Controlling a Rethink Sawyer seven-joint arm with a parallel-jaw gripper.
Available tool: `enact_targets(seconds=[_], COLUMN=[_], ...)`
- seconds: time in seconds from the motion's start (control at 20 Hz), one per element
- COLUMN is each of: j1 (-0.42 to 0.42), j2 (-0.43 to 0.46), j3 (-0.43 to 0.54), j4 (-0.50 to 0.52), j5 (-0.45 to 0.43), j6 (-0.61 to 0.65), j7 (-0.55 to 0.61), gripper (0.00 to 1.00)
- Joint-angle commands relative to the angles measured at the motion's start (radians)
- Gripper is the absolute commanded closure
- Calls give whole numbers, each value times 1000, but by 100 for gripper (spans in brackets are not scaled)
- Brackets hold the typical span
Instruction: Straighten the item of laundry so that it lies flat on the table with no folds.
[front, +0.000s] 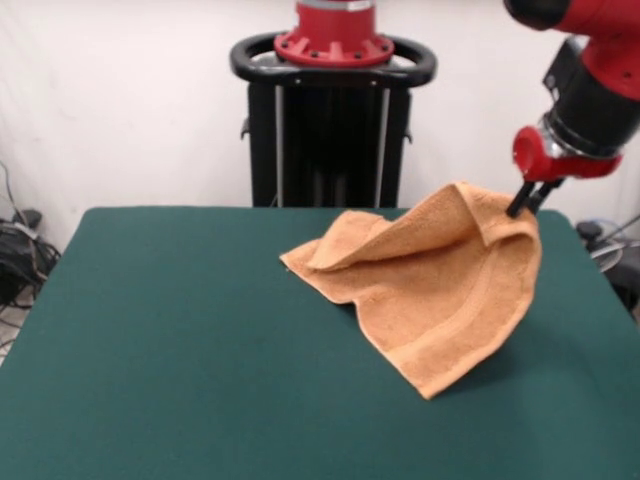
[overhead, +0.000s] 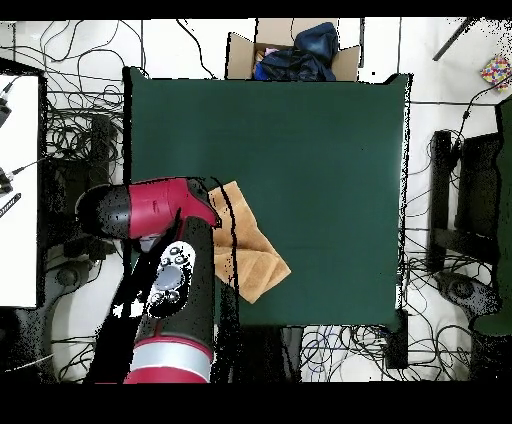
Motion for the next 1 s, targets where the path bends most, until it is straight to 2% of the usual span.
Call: enact_targets(seconds=[0.05, 0.35, 0.75, 1.0], j1=[11, 8, 0, 33], j2=[-7, 19, 13, 11], j3=[24, 17, 13, 13], j4=[-15, -26, -37, -10], j5=[61, 58, 58, 50], j6=[56, 28, 49, 23], j7=[267, 268, 260, 273], gripper=[100, 100, 100, 100])
